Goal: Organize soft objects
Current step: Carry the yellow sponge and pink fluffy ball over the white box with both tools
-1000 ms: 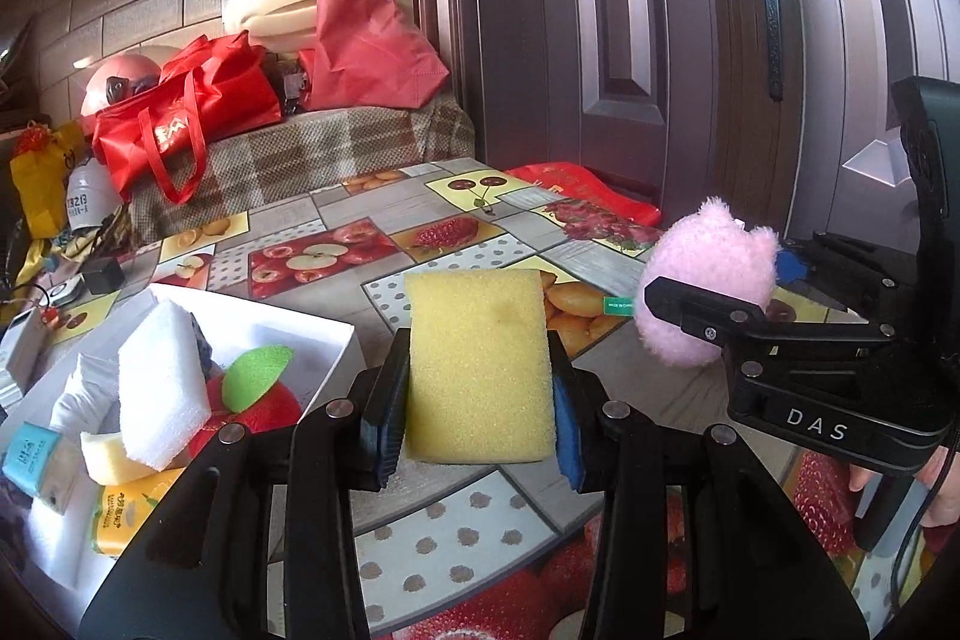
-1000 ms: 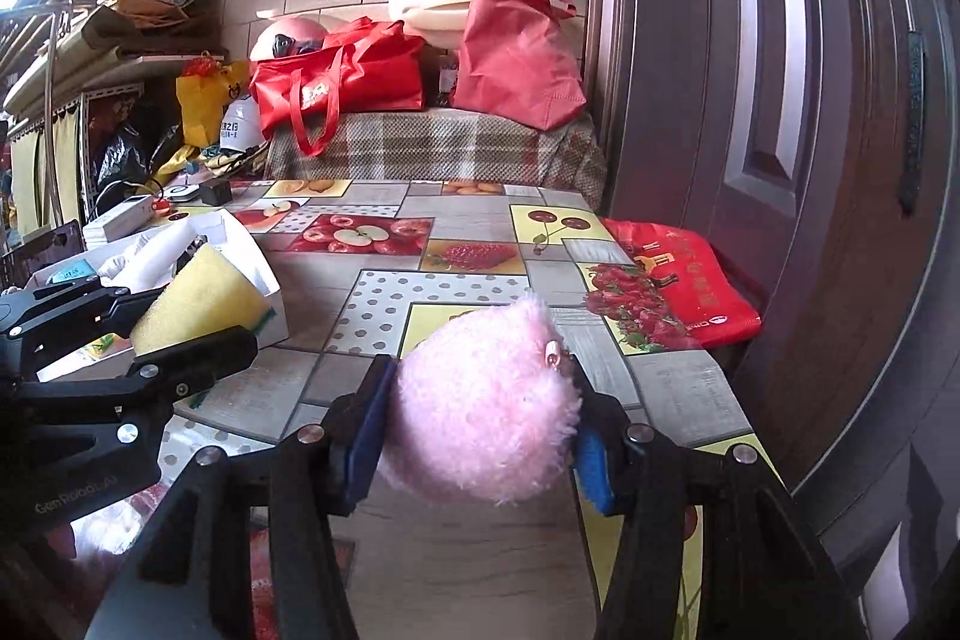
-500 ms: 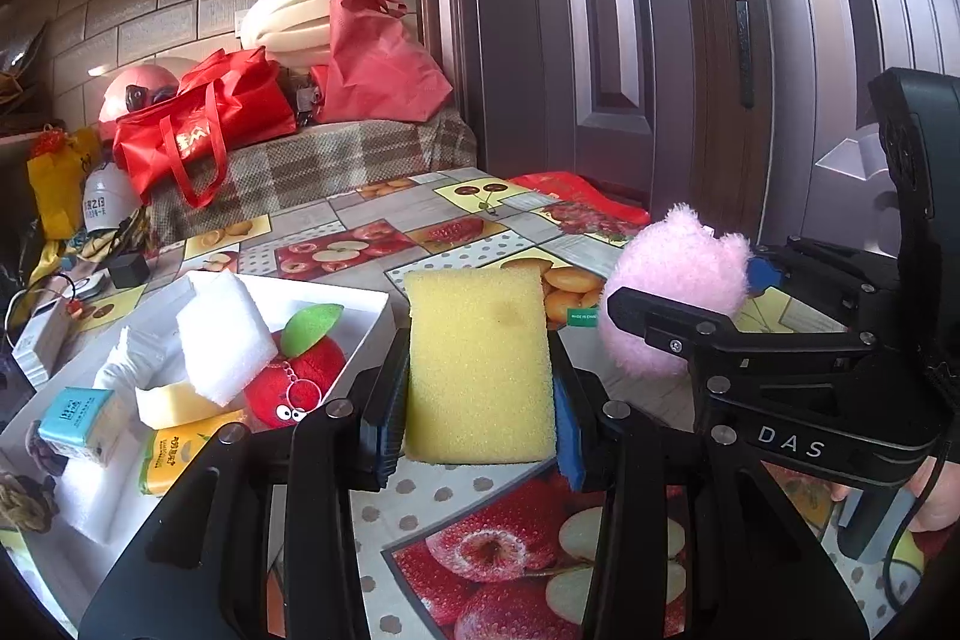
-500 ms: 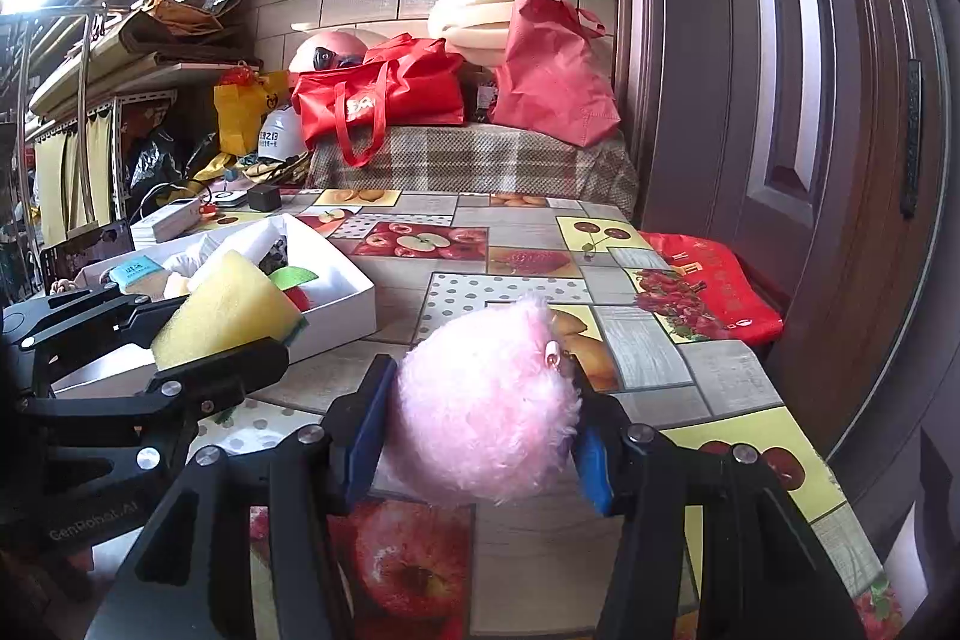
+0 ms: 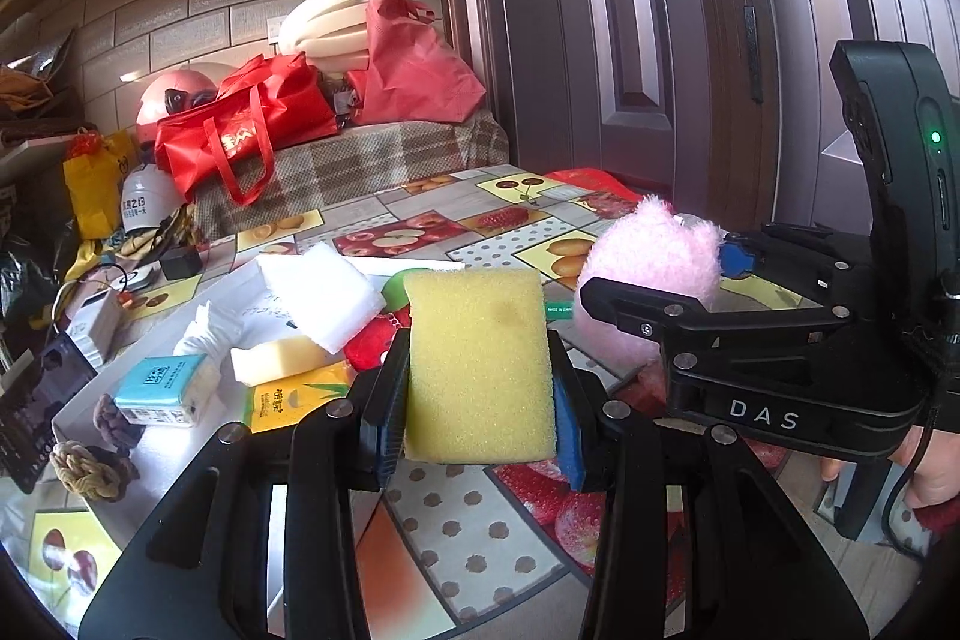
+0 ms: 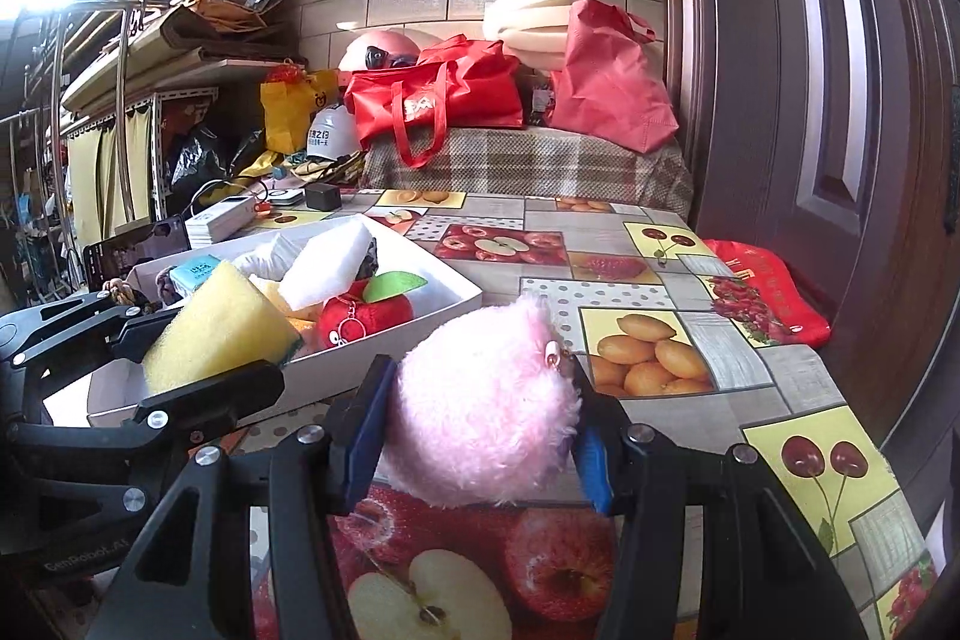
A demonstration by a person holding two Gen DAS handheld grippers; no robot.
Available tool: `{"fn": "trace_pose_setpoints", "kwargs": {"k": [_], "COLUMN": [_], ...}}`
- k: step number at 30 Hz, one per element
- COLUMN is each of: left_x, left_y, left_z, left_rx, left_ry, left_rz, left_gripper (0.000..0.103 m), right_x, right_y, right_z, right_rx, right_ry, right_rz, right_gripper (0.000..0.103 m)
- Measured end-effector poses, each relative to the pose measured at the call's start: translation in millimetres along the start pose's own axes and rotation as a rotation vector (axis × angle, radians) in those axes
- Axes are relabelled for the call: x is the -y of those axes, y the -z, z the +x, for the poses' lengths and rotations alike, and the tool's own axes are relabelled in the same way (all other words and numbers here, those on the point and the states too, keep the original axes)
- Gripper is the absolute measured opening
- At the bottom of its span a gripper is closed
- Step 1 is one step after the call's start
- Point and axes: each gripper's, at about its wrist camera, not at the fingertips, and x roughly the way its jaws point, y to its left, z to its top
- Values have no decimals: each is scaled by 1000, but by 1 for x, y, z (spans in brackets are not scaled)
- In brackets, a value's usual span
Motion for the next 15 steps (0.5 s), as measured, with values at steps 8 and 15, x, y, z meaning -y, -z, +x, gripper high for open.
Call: {"fn": "trace_pose_setpoints", "kwargs": {"k": [8,15], "left_x": [-33,-75], "left_y": [7,13], "left_z": [-17,-19], "left_rx": [46,64], "left_ry": [-100,-197], "left_rz": [-65,-118], "left_gripper": [40,40], "right_x": [-24,-45], "right_y": [-4,-9], "right_z": [5,16], "right_rx": [21,32], "right_ry": [-29,-46], "right_rz": [-11,-31], "right_gripper": [54,54]}}
